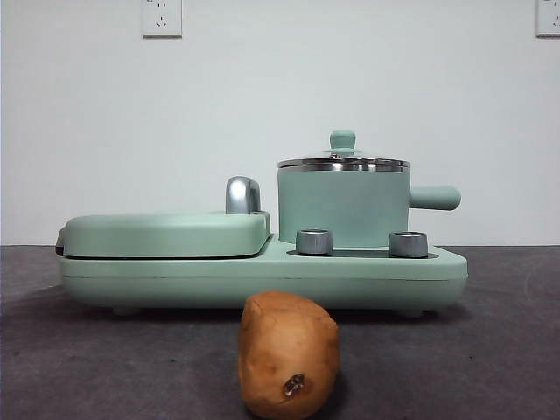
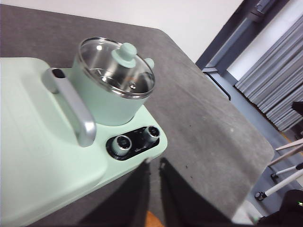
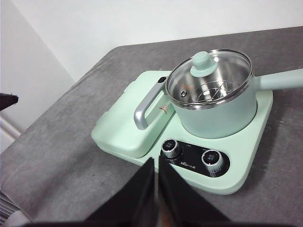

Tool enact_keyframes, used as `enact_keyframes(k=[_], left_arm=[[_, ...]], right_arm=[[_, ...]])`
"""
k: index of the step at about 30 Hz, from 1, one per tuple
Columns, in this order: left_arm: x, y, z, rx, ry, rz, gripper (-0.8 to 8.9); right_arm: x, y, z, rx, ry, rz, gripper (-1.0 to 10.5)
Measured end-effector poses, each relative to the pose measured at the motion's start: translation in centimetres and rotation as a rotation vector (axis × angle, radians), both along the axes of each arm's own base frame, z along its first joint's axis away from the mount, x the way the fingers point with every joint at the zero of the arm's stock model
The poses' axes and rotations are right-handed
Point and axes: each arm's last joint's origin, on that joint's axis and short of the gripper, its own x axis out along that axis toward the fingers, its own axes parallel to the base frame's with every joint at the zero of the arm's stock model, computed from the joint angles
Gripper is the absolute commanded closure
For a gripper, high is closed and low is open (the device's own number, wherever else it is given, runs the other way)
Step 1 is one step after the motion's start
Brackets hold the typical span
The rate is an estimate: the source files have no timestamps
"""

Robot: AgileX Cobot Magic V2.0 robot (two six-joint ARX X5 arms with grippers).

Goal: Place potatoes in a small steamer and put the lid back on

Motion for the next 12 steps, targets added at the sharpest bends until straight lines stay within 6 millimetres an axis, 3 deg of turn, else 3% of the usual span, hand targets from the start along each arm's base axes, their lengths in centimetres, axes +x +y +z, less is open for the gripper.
enact_keyframes(k=[3,6,12], left_arm=[[0.2,-0.3,0.3,0.000,0.000,-0.018,4.56],[0.5,-0.8,0.5,0.004,0.007,-0.039,3.70],[1.6,-2.0,1.2,0.019,0.018,-0.091,3.14]], right_arm=[[0.0,0.0,0.0,0.000,0.000,0.000,6.9],[0.0,0.0,0.0,0.000,0.000,0.000,5.2],[0.0,0.0,0.0,0.000,0.000,0.000,4.6]])
